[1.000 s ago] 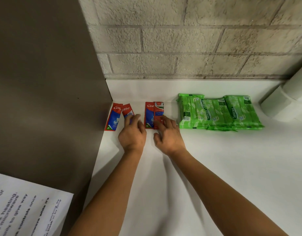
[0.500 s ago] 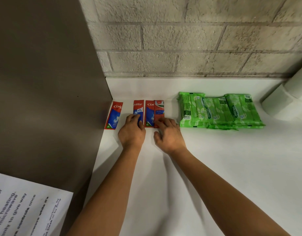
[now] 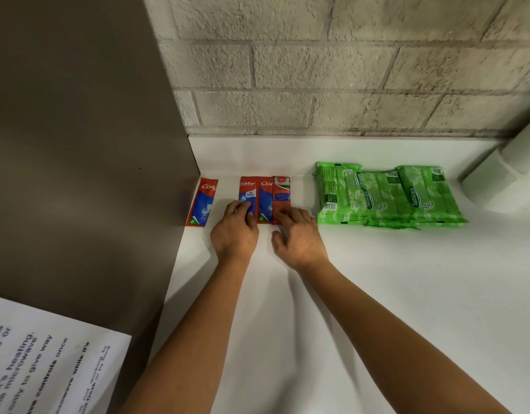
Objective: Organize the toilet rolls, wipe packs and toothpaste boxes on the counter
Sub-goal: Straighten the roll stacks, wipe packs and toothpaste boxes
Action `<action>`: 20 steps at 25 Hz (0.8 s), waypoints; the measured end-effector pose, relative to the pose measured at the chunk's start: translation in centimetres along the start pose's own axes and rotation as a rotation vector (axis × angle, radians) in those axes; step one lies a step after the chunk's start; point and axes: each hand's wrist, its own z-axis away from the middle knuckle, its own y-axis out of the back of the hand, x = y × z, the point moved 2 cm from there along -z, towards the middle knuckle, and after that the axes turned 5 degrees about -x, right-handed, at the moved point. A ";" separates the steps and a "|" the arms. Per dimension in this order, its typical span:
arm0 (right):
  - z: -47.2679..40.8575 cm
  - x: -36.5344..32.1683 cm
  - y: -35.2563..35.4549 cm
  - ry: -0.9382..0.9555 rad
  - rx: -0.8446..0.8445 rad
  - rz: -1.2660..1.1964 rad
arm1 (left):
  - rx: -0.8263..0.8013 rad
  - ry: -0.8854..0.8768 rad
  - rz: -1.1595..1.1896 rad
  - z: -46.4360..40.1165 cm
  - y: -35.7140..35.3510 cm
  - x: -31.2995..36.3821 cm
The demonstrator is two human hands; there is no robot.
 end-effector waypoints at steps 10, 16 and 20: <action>0.1 0.0 0.1 -0.013 -0.005 0.004 | 0.073 0.326 -0.139 -0.1 0.5 -3.3; 0.0 0.0 0.1 -0.015 -0.009 0.007 | 0.066 0.179 -0.114 -0.1 0.8 -2.9; 0.0 0.0 0.2 -0.013 -0.006 0.007 | 0.022 0.113 -0.115 -0.3 0.8 -2.8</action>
